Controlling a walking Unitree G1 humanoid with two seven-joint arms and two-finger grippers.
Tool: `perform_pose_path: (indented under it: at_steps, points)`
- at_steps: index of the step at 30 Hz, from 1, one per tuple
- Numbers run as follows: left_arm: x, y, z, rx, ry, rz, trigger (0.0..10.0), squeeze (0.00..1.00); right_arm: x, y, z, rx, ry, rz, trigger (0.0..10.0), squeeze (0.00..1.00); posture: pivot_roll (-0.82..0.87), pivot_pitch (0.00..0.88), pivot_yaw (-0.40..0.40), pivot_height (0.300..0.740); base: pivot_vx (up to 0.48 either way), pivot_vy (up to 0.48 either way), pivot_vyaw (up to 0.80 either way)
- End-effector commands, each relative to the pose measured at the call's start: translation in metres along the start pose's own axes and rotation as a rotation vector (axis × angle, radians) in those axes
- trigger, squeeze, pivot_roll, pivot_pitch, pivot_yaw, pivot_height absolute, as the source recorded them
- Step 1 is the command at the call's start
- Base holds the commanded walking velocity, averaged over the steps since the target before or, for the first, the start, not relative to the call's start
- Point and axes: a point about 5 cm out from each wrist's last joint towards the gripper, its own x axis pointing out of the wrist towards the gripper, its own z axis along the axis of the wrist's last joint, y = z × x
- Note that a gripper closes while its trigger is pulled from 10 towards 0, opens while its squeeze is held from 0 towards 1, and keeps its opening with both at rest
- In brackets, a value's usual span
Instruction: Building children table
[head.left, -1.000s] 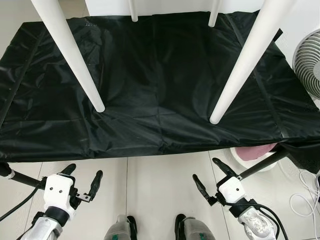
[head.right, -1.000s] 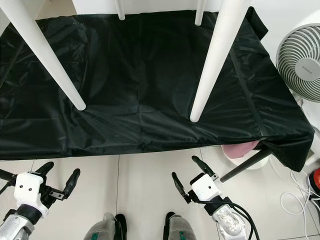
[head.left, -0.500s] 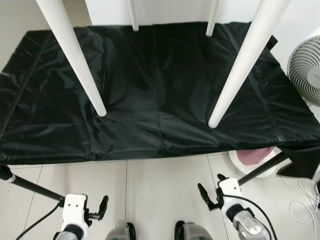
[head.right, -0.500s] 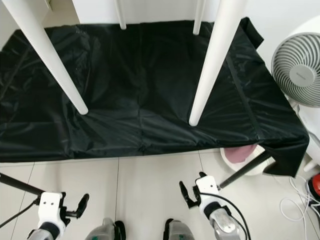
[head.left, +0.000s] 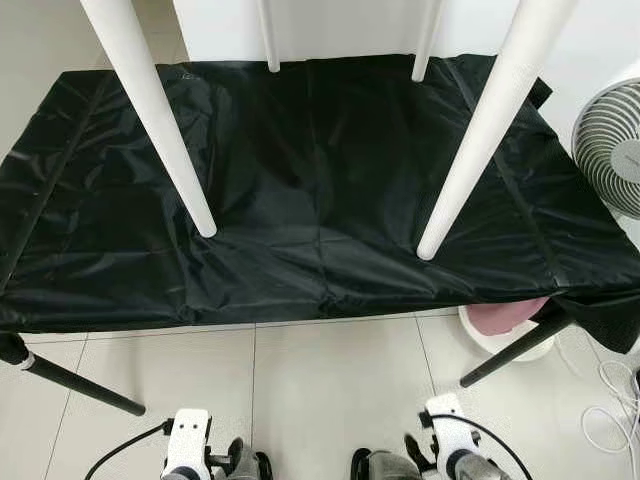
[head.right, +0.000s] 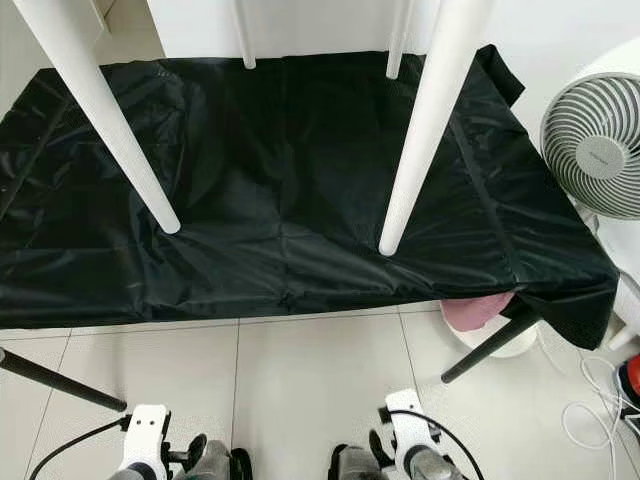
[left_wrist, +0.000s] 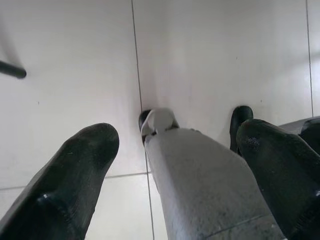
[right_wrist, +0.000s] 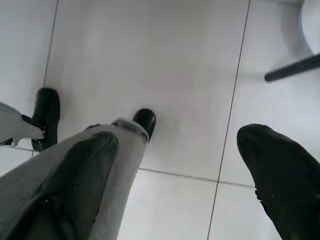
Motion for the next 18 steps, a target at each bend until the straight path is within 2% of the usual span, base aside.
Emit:
perform_pose_path:
  at_steps: [1, 7, 9, 14, 18]
  points:
    - [-0.003, 0.006, -0.011, -0.023, 0.053, 0.124, 10.0, 0.00, -0.002, 0.002, -0.011, 0.056, 0.050, -0.009, 10.0, 0.00, -0.05, 0.113, 0.063, 0.740, 0.000, 0.000, 0.00]
    - [0.000, 0.004, -0.011, -0.022, 0.070, 0.131, 10.0, 0.00, -0.001, 0.003, -0.013, 0.129, 0.076, -0.037, 10.0, 0.00, -0.05, 0.098, 0.061, 0.740, 0.000, 0.000, 0.00]
    - [0.005, 0.000, -0.001, 0.013, 0.063, 0.109, 10.0, 0.00, 0.001, 0.008, -0.007, 0.119, 0.069, -0.031, 10.0, 0.00, -0.06, 0.059, 0.060, 0.740, 0.000, 0.000, 0.00]
    - [0.009, 0.000, 0.010, 0.037, 0.036, 0.087, 10.0, 0.00, 0.004, 0.012, -0.004, 0.128, 0.068, -0.015, 10.0, 0.00, -0.06, 0.060, 0.066, 0.740, 0.000, 0.000, 0.00]
    - [0.009, 0.002, 0.011, 0.039, 0.041, 0.093, 10.0, 0.00, 0.004, 0.016, -0.004, 0.124, 0.071, 0.003, 10.0, 0.00, -0.06, 0.060, 0.066, 0.740, 0.000, 0.000, 0.00]
